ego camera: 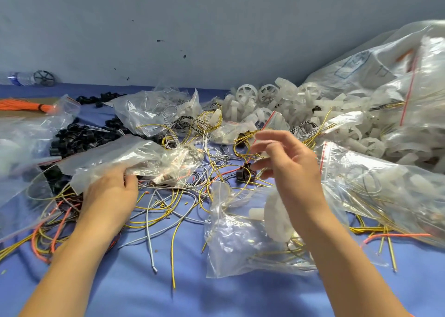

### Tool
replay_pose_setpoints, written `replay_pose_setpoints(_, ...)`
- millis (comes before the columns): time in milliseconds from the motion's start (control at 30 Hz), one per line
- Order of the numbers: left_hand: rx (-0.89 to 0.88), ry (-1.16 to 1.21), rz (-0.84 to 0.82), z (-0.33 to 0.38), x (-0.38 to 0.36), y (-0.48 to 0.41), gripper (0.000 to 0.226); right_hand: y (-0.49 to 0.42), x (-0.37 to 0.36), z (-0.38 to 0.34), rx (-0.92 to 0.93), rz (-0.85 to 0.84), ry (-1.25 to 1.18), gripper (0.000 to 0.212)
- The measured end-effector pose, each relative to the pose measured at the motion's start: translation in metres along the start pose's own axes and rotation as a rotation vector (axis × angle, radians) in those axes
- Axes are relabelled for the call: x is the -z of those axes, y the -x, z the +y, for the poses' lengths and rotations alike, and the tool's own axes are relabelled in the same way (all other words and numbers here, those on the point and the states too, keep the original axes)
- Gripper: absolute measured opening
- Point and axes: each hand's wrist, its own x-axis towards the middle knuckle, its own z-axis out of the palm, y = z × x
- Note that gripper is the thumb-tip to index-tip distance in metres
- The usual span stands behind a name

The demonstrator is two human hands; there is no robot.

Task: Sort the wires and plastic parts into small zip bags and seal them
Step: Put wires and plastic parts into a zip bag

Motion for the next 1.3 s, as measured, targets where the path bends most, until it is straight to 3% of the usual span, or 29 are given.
replay_pose_setpoints(167, -0.003, -0.005, -0.073, -0.003, -0.005, 0.006, 0.034, -0.011, 0.018, -0.011, -0.178, 0.08, -0.319, 0.031)
replay_pose_setpoints(300, -0.093, 0.09, -0.004, 0.004, -0.001, 0.009, 0.028, -0.018, 0.037, -0.014, -0.238, 0.165, -0.464, 0.03)
replay_pose_setpoints(500, -0.272, 0.39, 0.307, 0.039, 0.024, 0.011, 0.016, -0.024, 0.057, -0.017, -0.233, 0.213, -0.492, 0.027)
replay_pose_setpoints(633, -0.39, 0.559, 0.315, 0.062, 0.058, 0.008, 0.028, -0.021, 0.053, -0.025, -0.151, 0.113, -0.396, 0.028)
replay_pose_setpoints(767, -0.498, 0.551, 0.081, 0.081, 0.076, 0.014, 0.02, -0.009, 0.036, -0.026, -0.019, -0.126, -0.142, 0.021)
replay_pose_setpoints(833, -0.547, 0.525, 0.04, 0.093, 0.08, 0.017, 0.013, -0.001, 0.022, -0.023, 0.027, -0.257, -0.027, 0.021)
replay_pose_setpoints(900, -0.562, 0.534, -0.005, 0.106, 0.082, 0.02, 0.014, 0.007, 0.008, -0.017, 0.011, -0.379, 0.046, 0.036)
replay_pose_setpoints(1033, -0.352, 1.016, -0.206, 0.124, 0.083, 0.021, 0.022, 0.018, -0.011, 0.002, -0.082, -0.43, 0.022, 0.085)
replay_pose_setpoints(1100, -0.256, 1.197, -0.299, 0.124, 0.082, 0.02, 0.025, 0.019, -0.016, 0.007, -0.131, -0.422, 0.013, 0.096)
replay_pose_setpoints(1200, -0.181, 1.326, -0.403, 0.118, 0.075, 0.02, 0.024, 0.014, -0.017, 0.007, -0.198, -0.362, -0.096, 0.085)
replay_pose_setpoints(1300, -0.169, 1.288, -0.388, 0.112, 0.067, 0.021, 0.023, 0.011, -0.014, 0.007, -0.143, -0.376, -0.085, 0.05)
